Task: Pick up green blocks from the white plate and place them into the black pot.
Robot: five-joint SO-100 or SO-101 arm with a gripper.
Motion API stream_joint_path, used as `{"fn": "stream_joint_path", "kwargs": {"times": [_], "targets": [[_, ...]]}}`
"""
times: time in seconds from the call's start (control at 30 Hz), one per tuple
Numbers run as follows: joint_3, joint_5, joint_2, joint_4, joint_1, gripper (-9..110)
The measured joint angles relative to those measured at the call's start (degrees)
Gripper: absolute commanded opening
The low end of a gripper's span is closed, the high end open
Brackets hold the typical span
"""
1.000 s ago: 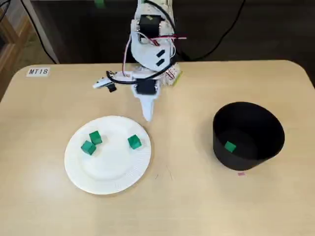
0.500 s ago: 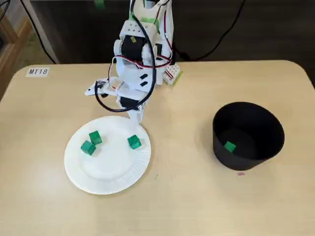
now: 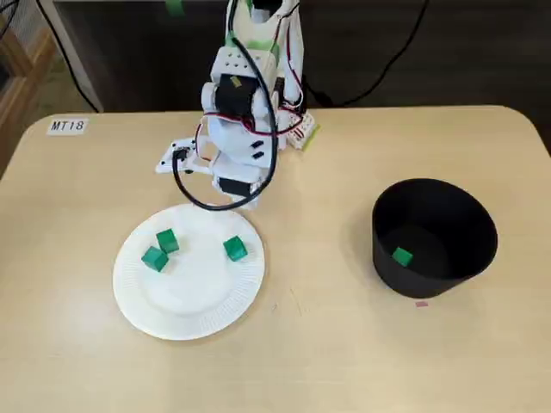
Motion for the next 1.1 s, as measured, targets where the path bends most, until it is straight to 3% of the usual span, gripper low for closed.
{"fn": "stream_joint_path", "kwargs": {"times": [0.3, 0.53, 0.9, 1.1], "targets": [[-14.33, -17.23, -13.89, 8.96, 0.62, -2], [-20.92, -21.09, -20.57, 12.74, 2.99, -2], [-24.52, -21.62, -22.76, 14.68, 6.15, 32], [-25.84, -21.62, -26.63, 15.03, 6.59, 33]]}}
